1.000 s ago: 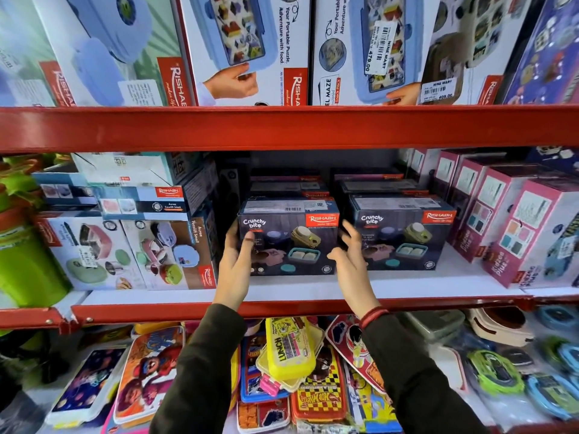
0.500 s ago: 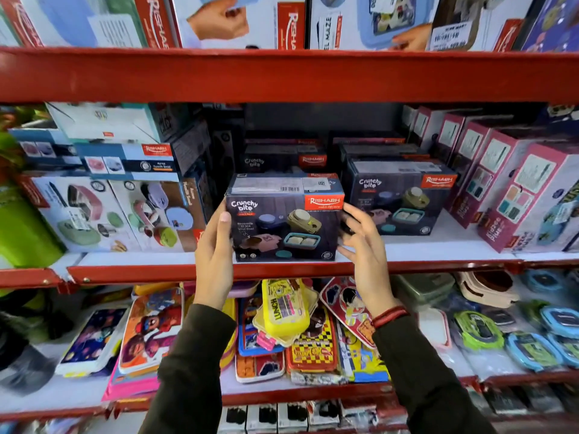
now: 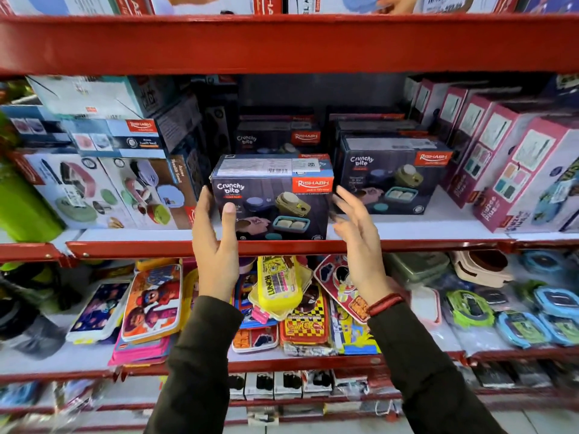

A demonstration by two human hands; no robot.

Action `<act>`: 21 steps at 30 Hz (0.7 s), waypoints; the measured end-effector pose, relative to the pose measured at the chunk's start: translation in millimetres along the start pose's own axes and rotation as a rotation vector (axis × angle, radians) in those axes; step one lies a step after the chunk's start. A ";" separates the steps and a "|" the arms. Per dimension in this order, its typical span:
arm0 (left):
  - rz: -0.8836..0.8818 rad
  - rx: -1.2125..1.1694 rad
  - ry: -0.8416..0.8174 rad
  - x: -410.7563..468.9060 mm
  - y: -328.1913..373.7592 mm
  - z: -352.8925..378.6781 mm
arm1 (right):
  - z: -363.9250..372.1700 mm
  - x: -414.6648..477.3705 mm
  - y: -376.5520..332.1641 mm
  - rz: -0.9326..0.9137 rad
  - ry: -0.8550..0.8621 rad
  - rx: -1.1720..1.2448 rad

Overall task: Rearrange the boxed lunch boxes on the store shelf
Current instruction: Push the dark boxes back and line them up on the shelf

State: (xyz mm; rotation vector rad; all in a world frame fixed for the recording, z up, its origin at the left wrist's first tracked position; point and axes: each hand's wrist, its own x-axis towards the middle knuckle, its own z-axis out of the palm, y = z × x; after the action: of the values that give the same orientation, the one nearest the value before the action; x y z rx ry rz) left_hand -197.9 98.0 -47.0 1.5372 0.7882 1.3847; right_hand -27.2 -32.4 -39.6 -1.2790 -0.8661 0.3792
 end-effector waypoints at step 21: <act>-0.127 -0.164 -0.230 -30.8 59.6 229.1 | -167.1 91.8 -9.1 0.047 0.271 0.014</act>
State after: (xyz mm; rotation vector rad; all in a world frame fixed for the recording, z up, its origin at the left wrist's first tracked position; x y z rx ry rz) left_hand 15.0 1.1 0.7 1.4608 0.6039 1.1277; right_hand 153.3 -84.3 -5.5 -1.3047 -0.6039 0.2410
